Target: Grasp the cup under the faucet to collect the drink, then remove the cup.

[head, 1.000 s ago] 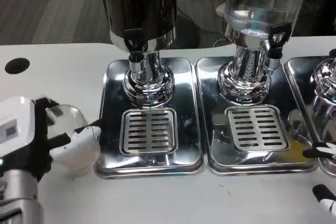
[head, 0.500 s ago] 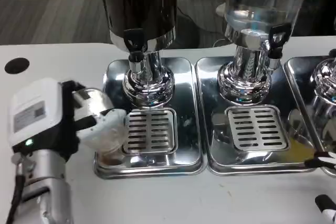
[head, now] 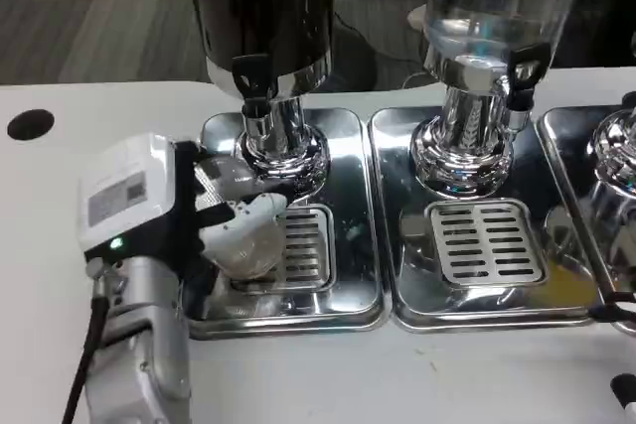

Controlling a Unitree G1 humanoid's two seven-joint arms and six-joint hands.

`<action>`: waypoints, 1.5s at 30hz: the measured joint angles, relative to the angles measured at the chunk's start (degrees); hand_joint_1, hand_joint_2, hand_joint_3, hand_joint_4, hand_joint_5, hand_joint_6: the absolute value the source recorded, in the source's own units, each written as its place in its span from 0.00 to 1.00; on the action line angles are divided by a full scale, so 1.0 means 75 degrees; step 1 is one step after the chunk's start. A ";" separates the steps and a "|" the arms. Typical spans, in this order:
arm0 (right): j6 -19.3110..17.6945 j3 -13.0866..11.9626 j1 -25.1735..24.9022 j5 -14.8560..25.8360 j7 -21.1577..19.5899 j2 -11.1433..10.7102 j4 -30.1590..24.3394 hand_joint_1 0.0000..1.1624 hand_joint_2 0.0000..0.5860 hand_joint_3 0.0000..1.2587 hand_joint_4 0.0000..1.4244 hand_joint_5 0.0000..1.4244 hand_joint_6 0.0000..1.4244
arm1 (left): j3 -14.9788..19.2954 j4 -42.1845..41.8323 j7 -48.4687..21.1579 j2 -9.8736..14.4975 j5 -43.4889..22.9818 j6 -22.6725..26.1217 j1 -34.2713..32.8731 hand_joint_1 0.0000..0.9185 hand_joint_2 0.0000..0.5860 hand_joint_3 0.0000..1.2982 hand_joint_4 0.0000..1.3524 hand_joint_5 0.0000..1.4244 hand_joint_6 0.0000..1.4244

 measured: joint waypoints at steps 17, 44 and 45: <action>-0.0167 0.0013 -0.0269 0.0231 0.0193 -0.0189 0.0445 0.42 0.62 0.23 0.11 0.07 0.00 | -0.0324 0.1014 0.0523 -0.0361 -0.0018 0.0277 -0.0640 0.31 0.19 0.43 0.47 0.63 0.72; -0.0433 -0.0100 -0.0725 0.0217 0.0215 -0.0217 0.0832 0.42 0.61 0.22 0.08 0.05 0.00 | -0.0631 0.2113 0.1493 -0.0666 -0.0662 -0.0164 -0.1287 0.31 0.18 0.43 0.47 0.63 0.69; -0.0492 -0.0119 -0.0746 0.0217 0.0185 -0.0217 0.0832 0.42 0.60 0.22 0.07 0.05 0.00 | -0.0647 0.2113 0.1495 -0.0659 -0.0677 -0.0185 -0.1287 0.31 0.18 0.43 0.47 0.63 0.69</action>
